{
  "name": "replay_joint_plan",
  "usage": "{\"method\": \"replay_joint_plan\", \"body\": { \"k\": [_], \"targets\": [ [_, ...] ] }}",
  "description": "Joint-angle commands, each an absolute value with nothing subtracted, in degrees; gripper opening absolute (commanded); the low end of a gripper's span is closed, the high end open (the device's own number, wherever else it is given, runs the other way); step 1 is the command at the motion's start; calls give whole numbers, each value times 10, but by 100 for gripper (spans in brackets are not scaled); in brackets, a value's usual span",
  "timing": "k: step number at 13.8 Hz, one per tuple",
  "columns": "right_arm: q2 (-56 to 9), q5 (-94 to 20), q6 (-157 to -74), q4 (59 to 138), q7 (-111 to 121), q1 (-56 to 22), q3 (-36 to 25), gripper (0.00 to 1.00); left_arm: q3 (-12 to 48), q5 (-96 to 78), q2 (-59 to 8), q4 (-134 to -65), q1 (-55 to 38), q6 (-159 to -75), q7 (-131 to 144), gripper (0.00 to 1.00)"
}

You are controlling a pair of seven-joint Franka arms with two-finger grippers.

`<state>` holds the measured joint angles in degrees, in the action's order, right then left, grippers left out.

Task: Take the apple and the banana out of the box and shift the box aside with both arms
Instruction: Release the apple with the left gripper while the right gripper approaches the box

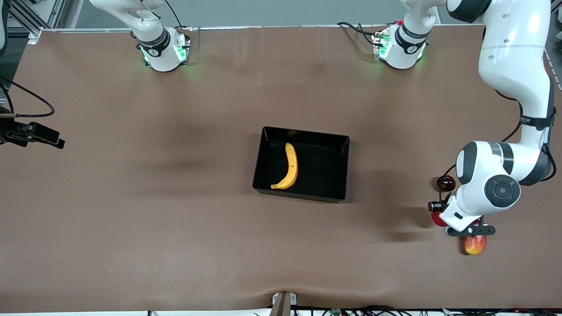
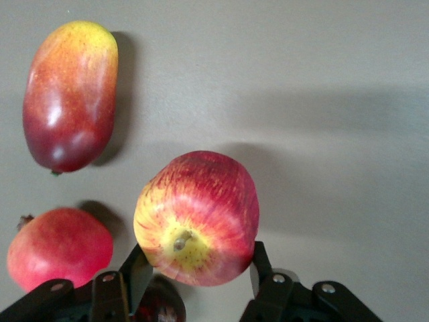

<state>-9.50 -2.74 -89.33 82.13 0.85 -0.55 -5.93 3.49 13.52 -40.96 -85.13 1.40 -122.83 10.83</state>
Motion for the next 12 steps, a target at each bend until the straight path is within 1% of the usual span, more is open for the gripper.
{"method": "replay_joint_plan", "body": {
  "k": [1, 2, 4, 5, 7, 8, 10, 12],
  "targets": [
    [-106, -35, -888, 818, 16, -6, -56, 100, 32, 156, -431, -831, 19, -1234, 105, 0],
    [-132, -35, -888, 818, 15, -26, -56, 100, 32, 160, -439, -823, 19, -1235, 108, 0],
    [-141, -27, -869, 819, 13, -67, -57, 100, 32, 161, -447, -822, 20, -1239, 107, 0],
    [-142, -28, -866, 819, 12, -86, -56, 100, 28, 163, -453, -822, 23, -1244, 105, 18],
    [-146, -27, -843, 820, 11, -139, -57, 100, 25, 165, -452, -822, 22, -1253, 105, 100],
    [-153, -26, -830, 819, 11, -164, -57, 100, 26, 165, -446, -822, 21, -1253, 105, 100],
    [-180, -36, -805, 820, 13, -184, -54, 100, 32, 162, -420, -822, 16, -1247, 106, 100],
    [-190, -50, -775, 822, 11, -220, -35, 100, 72, 156, -389, -826, 5, -1211, 114, 100]
  ]
}}
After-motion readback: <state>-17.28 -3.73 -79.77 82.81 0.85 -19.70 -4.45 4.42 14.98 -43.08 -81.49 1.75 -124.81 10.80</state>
